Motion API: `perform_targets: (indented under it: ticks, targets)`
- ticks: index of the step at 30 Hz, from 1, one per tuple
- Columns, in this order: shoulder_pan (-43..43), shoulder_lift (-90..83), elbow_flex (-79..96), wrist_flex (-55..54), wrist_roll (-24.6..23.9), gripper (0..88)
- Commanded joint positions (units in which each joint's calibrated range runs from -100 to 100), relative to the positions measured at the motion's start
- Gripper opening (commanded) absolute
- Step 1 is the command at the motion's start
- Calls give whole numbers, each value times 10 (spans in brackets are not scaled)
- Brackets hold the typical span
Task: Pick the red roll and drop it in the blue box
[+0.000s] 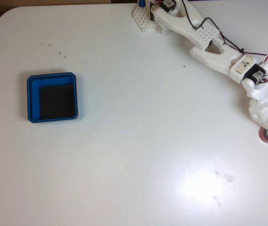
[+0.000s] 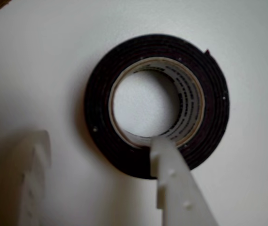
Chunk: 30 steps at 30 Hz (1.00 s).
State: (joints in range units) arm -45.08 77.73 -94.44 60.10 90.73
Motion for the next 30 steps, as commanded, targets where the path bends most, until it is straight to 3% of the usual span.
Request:
perform_targets:
  ticks: [1, 12, 30]
  targets:
    - [3, -6, -43, 5, 3, 186]
    - [5, 9, -43, 78, 3, 185]
    - [2, 4, -47, 76, 0, 185]
